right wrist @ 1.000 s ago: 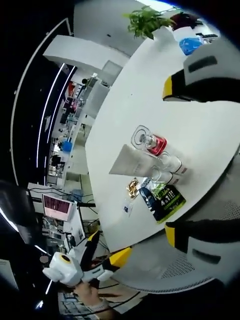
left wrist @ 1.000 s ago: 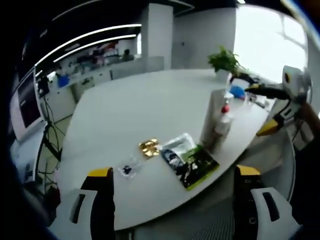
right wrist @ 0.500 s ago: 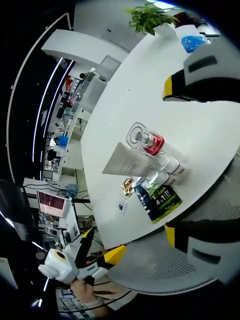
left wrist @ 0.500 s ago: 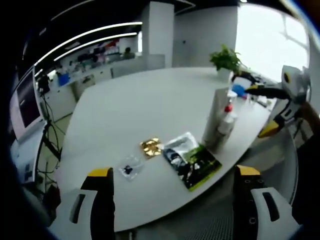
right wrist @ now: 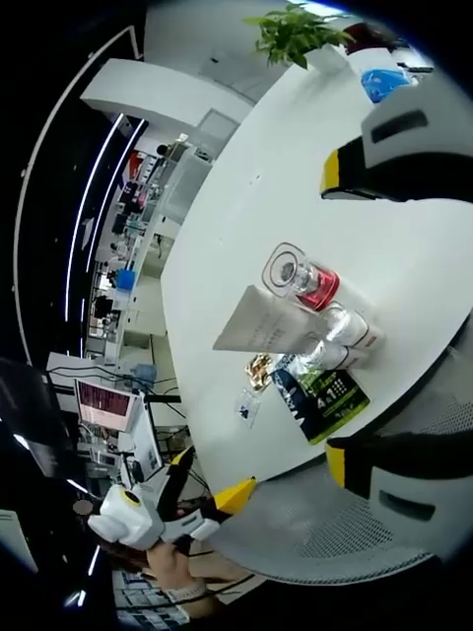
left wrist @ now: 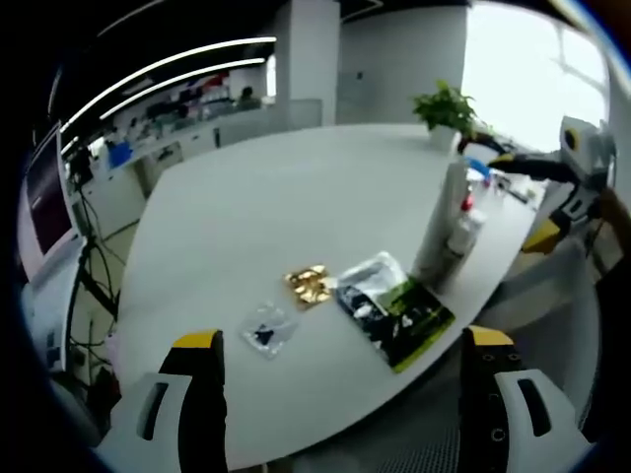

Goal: Arrange the skincare products in the storage area until every visible bottle or jar stands upright without overlapping.

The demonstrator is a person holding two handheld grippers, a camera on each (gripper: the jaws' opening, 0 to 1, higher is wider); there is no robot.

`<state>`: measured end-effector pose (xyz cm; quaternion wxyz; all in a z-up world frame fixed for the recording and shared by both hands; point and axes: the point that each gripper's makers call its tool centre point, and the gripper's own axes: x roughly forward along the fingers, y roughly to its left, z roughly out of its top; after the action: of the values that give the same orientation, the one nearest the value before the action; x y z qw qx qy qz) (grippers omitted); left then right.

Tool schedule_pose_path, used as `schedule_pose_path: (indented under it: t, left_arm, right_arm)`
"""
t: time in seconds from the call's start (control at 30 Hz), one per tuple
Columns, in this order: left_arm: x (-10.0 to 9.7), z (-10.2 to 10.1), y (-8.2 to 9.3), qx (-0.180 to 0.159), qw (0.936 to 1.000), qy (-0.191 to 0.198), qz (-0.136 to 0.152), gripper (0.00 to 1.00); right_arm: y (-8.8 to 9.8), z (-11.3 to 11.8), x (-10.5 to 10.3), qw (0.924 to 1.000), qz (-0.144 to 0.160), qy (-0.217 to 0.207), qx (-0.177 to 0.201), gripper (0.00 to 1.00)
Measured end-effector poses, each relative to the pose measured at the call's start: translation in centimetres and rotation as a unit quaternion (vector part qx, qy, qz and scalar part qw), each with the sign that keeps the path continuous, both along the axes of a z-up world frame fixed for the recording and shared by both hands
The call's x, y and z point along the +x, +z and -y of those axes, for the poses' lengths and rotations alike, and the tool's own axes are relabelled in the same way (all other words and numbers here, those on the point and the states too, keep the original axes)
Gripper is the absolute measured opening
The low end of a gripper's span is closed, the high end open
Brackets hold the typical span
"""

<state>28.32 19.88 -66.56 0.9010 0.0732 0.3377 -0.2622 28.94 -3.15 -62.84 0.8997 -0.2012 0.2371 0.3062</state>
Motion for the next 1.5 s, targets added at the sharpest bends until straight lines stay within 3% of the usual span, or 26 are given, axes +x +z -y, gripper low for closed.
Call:
schedule_pose_path:
  t: [0.6,1.0,1.37,1.5]
  left_arm:
    - [2.1,-1.3,-2.2,0.045,0.9975,-0.051,-0.021,0.94]
    - [3.8,-2.5,-3.9,0.077,0.9933,-0.083,-0.021,0.80]
    - [5.2,-3.1,-6.0,0.100,0.9870,-0.120,-0.040,0.69]
    - [6.0,-2.7,-6.6,0.093,0.9857,-0.133,-0.045,0.66]
  right_arm:
    - [-0.2,0.1,0.6,1.0000,-0.004,-0.009,-0.001,0.99]
    - [-0.7,0.3,0.6,0.9998,-0.015,-0.012,-0.002,0.99]
    - [-0.9,0.4,0.8,0.9997,-0.020,-0.013,0.000,0.99]
    - [-0.9,0.4,0.9,0.9997,-0.022,-0.013,-0.001,0.99]
